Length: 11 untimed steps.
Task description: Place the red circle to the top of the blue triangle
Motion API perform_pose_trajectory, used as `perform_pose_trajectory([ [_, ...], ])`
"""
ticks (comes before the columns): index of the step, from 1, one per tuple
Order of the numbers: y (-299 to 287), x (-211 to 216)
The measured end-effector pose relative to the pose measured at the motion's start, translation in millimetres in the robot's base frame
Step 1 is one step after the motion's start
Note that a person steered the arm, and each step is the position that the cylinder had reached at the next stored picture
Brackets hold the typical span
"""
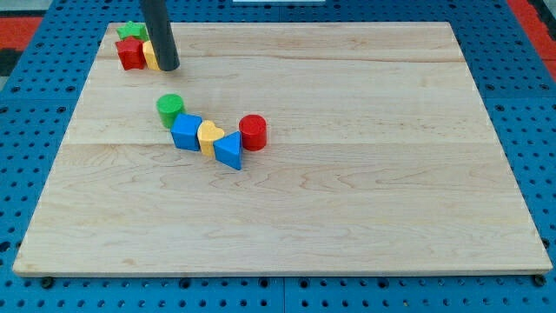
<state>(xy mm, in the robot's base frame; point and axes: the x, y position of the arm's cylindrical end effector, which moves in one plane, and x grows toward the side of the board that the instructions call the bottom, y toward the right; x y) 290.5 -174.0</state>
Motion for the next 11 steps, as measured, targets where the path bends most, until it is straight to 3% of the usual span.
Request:
perform_pose_trajectory([
  [1,9,24],
  [3,138,73],
  [5,221,149],
  [6,230,161],
  [7,200,159],
  [9,190,135],
  [11,153,156],
])
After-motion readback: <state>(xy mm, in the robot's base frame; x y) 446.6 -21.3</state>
